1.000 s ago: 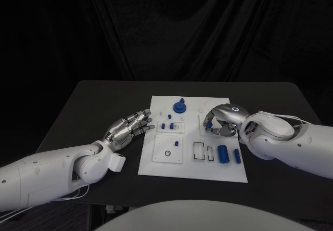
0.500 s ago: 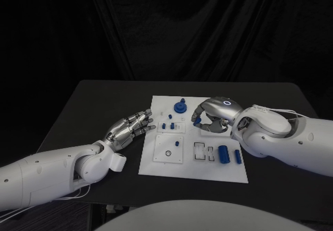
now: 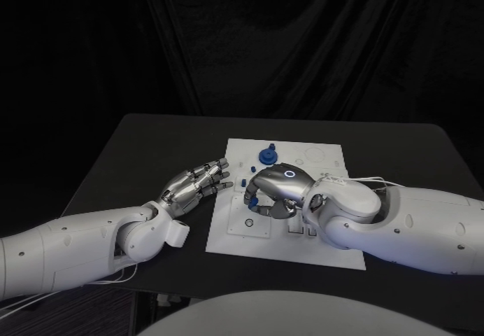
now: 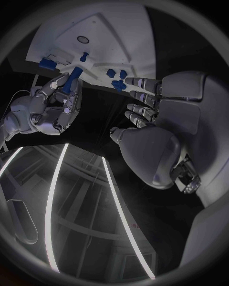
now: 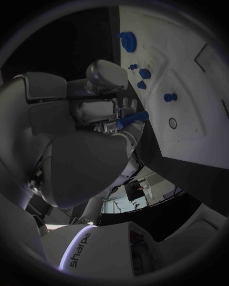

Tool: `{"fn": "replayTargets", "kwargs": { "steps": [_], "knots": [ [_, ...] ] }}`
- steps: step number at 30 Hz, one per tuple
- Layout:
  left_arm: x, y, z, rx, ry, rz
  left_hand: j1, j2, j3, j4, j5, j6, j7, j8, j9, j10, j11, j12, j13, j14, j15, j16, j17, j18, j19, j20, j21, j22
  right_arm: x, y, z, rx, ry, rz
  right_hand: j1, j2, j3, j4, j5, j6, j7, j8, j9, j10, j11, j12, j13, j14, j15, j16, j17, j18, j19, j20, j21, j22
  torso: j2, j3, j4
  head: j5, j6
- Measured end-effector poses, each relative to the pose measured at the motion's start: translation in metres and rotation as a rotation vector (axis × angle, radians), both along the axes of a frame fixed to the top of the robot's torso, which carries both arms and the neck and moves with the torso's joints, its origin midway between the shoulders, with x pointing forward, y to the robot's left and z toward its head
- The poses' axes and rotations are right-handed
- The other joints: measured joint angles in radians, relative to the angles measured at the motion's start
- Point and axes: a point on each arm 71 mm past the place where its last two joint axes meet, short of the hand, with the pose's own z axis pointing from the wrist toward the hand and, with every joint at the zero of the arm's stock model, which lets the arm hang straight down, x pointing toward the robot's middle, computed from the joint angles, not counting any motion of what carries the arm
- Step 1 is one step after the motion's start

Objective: Assemble the parts on the task board

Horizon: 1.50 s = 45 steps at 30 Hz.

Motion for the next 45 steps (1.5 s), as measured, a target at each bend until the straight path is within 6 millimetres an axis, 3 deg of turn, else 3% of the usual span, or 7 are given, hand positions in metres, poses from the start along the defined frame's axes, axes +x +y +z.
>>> {"fn": "replayTargets", "kwargs": {
  "steps": [11, 45],
  "knots": [
    [0.000, 0.001, 0.000, -0.001, 0.001, -0.001, 0.000, 0.000, 0.003, 0.003, 0.000, 0.000, 0.000, 0.000, 0.000, 0.004, 0.004, 0.004, 0.001, 0.000, 0.000, 0.000, 0.000, 0.000, 0.000, 0.000, 0.000, 0.000, -0.009, 0.016, -0.021, -0.035, 0.021, 0.041, 0.000, 0.000, 0.000, 0.000, 0.000, -0.007, 0.000, 0.000, 0.001, 0.000, 0.000, 0.000, 0.000, 0.000, 0.000, 0.000, 0.001, 0.000, 0.000, 0.000, 0.000, 0.001, 0.000, 0.0000, 0.0001, 0.003, 0.000],
    [0.000, -0.001, 0.000, -0.006, 0.001, -0.007, 0.000, 0.000, 0.008, 0.003, 0.000, 0.004, 0.004, 0.000, 0.000, 0.003, 0.003, 0.004, 0.001, 0.000, 0.000, 0.000, 0.000, 0.000, 0.000, 0.000, 0.000, -0.001, -0.012, 0.015, -0.037, -0.095, 0.035, 0.051, -0.004, -0.004, 0.003, -0.003, -0.004, -0.007, 0.000, 0.000, 0.004, 0.000, 0.000, -0.002, 0.000, 0.000, 0.000, 0.000, -0.006, 0.000, 0.000, 0.000, -0.005, 0.000, 0.000, 0.0000, -0.0004, 0.005, 0.000]
  ]
}}
